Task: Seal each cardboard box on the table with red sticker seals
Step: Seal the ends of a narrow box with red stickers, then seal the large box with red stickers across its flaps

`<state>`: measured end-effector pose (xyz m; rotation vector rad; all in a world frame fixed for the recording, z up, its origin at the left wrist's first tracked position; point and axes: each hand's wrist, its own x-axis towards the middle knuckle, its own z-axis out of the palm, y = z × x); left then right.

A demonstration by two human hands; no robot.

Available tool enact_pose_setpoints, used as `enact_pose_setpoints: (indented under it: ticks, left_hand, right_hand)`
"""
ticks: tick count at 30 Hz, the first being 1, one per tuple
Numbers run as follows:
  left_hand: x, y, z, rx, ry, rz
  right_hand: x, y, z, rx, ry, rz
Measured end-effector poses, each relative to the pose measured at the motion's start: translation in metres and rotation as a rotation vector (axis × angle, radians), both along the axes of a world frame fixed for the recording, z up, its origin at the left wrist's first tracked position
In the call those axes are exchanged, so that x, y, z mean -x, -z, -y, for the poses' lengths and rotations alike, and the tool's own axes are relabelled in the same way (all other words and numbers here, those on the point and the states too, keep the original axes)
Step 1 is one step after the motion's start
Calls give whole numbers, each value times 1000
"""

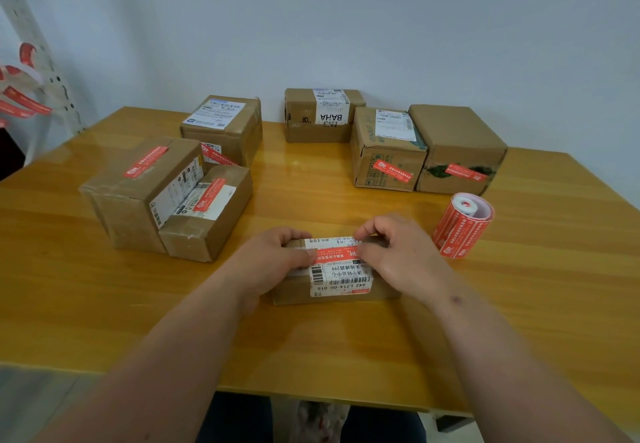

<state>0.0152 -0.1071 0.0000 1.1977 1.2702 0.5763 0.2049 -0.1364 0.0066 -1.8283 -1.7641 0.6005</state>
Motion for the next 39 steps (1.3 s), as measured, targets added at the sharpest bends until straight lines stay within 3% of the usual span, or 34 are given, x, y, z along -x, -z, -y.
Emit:
enact_pose_setpoints:
  ticks: [2,5,10,15,20,24,27,35,39]
  left_hand:
    - [1,2,-1,-14,10,-32]
    - [2,0,-2,-211,-11,-227]
    - [3,-4,-6,-670,-152,-555]
    - [8,-11,-9,-888,-231,-615]
    - [19,-15,-17,-810,-124,-797]
    - [31,-25,-27,-657,126,-1038]
    - [35,-27,-33,-691,122,-1133]
    - [13,-31,-46,-751,97,-948]
    - [-3,-33,-56,-732,144,-865]
  right_hand:
    - [-1,-9,5,97,-92,65]
    - [-4,-21,11,238,-211,290]
    - [-2,-19,9,255,-148,179]
    - [27,-13,-6,165,53,194]
    - [67,-2,-32,104,-24,116]
    - [75,-3,-46,240,-242,-193]
    - [71,-1,-53,202,-150,-313]
    - [38,-6,-85,-145,117,196]
    - [10,-13,-107,-139,246,389]
